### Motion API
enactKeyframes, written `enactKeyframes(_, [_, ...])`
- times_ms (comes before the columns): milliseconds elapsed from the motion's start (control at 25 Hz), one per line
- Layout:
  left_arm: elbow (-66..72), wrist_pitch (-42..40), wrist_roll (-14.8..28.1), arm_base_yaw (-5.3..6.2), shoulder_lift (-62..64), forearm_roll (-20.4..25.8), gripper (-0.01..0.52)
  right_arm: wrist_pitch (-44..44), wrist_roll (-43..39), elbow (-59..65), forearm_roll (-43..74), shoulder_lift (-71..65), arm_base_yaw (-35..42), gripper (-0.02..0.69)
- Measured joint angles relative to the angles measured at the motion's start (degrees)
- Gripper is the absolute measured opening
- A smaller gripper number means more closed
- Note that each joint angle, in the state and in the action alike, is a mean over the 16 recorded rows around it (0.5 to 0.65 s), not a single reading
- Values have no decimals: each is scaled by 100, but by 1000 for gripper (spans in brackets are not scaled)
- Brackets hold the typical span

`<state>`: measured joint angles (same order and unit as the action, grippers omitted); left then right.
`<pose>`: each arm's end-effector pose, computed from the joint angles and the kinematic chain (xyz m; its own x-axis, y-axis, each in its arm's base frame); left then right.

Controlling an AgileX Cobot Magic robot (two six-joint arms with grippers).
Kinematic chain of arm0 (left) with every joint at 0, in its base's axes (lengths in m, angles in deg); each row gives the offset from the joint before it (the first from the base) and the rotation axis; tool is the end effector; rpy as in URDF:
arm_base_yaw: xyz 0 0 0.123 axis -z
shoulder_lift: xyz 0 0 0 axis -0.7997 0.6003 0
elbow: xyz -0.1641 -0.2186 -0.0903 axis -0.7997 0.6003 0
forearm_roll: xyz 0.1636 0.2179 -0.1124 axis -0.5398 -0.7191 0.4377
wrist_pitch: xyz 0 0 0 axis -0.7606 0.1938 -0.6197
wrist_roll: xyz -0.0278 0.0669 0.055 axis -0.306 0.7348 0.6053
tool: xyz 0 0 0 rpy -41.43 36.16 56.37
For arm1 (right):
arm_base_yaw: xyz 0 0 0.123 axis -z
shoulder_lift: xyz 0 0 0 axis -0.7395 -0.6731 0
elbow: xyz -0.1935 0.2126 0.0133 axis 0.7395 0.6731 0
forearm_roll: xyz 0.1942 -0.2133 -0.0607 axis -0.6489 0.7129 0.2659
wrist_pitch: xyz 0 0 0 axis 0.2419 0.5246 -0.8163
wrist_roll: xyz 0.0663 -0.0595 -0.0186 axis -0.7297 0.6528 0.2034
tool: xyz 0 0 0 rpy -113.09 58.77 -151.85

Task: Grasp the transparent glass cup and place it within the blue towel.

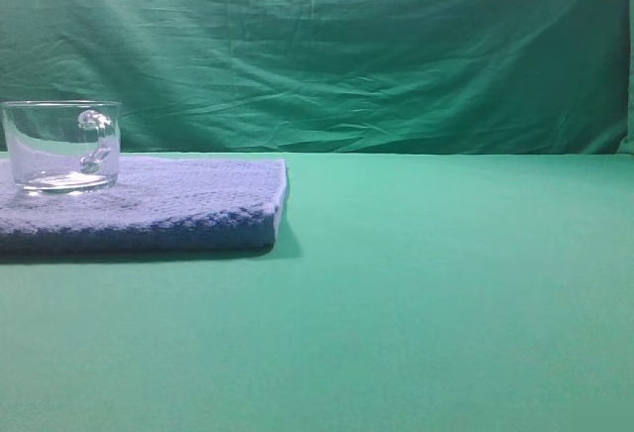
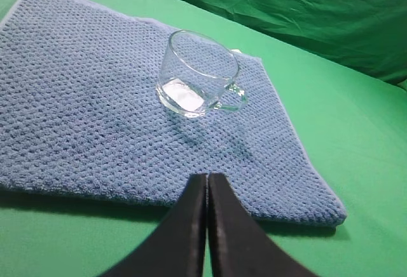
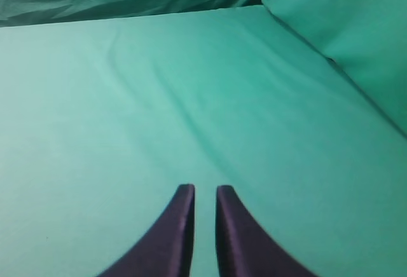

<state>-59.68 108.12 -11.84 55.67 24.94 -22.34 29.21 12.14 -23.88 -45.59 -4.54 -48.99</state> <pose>0.0888 -0.0173 0.1982 -0.2870 -0.3652 -0.8856 0.0827 0.9116 -0.4027 0.0931 -0.0052 0.1690 -0.3052 0.0595 -0.9504 0.0750 0.9964 0.0383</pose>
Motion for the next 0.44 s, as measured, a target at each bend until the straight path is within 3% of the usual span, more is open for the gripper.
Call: enactKeyframes(440, [0, 0, 0, 0, 0, 0, 0, 0, 9, 0, 0, 0, 0, 53])
